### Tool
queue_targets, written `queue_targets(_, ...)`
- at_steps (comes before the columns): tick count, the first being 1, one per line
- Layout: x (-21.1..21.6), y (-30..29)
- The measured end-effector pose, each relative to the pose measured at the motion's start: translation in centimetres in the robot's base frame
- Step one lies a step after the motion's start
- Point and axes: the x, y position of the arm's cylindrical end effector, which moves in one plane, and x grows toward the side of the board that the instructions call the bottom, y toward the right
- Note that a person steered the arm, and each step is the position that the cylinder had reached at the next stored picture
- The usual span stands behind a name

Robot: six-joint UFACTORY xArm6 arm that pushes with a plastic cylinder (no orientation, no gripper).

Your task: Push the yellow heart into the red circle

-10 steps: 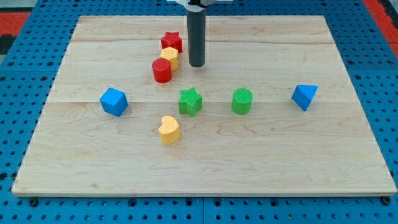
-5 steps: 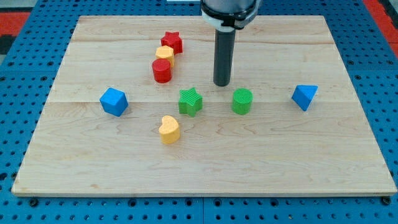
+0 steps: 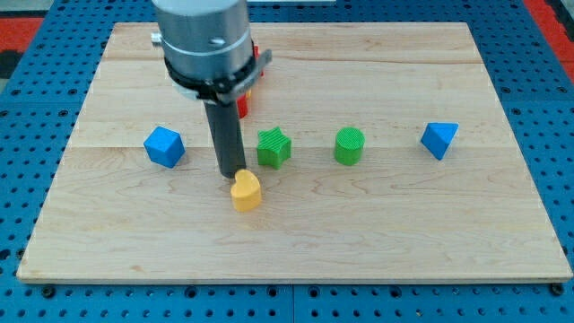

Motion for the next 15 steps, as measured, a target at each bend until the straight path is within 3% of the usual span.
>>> queue_targets(2, 3.2, 7.7)
queue_targets(3, 4.8, 5.6)
queue_targets(4, 4.3, 0.1)
queue_targets(5, 3.9, -1.8)
queue_targets(6, 7.3, -1.2)
queue_targets(9, 1.8, -4.5)
queue_targets(10, 2.3, -4.8)
queue_targets(14, -5.0, -4.8)
queue_targets(15, -5.1, -5.5)
